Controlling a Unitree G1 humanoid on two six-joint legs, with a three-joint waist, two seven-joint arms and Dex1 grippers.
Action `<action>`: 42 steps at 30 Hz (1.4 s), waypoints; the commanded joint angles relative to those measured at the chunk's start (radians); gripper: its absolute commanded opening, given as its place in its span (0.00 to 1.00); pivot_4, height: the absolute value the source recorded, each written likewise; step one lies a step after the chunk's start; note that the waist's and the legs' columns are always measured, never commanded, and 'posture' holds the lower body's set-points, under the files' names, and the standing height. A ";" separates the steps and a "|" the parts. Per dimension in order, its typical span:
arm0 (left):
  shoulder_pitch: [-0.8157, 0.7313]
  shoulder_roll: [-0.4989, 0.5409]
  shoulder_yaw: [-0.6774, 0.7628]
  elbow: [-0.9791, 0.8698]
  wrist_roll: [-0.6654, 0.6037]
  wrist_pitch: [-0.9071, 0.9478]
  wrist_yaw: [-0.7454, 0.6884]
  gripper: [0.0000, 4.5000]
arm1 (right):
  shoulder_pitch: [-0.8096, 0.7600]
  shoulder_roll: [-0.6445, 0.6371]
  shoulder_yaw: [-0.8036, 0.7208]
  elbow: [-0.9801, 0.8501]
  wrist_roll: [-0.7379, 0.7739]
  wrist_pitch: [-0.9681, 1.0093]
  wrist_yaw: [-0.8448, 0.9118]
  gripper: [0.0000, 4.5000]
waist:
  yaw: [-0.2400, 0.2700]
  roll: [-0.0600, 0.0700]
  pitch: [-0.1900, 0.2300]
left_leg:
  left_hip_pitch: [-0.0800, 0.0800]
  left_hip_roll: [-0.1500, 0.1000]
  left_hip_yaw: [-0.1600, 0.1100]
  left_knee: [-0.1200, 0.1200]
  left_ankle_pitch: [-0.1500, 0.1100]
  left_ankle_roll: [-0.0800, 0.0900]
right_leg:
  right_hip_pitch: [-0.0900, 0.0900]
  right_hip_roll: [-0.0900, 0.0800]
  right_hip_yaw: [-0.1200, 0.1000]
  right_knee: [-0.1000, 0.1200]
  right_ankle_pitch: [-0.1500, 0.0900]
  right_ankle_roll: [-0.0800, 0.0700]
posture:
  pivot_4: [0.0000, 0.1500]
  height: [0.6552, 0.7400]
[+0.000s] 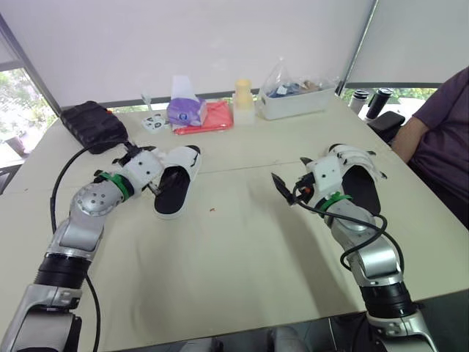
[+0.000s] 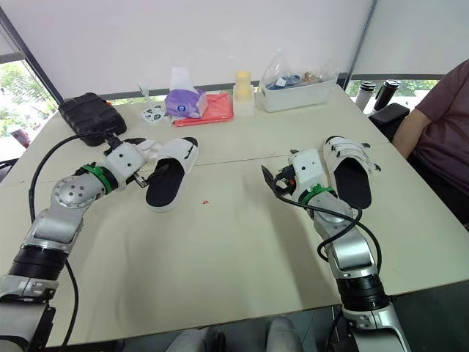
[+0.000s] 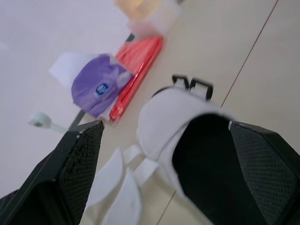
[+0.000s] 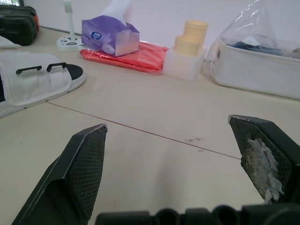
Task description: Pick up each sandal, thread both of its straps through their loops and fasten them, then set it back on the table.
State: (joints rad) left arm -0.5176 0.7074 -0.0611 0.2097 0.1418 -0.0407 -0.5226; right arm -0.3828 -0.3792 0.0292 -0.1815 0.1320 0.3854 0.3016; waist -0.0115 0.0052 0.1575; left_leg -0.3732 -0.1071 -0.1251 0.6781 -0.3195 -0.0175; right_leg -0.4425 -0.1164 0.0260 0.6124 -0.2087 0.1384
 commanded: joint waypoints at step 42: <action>-0.560 -0.236 -0.294 0.988 0.424 -0.315 0.516 0.01 | 0.015 0.064 -0.032 0.005 -0.048 -0.055 -0.065 1.00 | -0.002 0.000 0.000 | -0.001 -0.002 0.000 0.002 -0.001 0.001 | 0.000 0.000 -0.001 0.001 0.000 0.000 | 1.00 1.00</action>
State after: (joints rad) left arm -1.0559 0.4540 -0.3633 1.2068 0.5764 -0.3411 -0.0089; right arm -0.3492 -0.3235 0.0116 -0.1603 0.0904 0.3591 0.2411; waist -0.0137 0.0048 0.1577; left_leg -0.3743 -0.1094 -0.1248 0.6803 -0.3201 -0.0164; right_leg -0.4423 -0.1163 0.0250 0.6136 -0.2087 0.1388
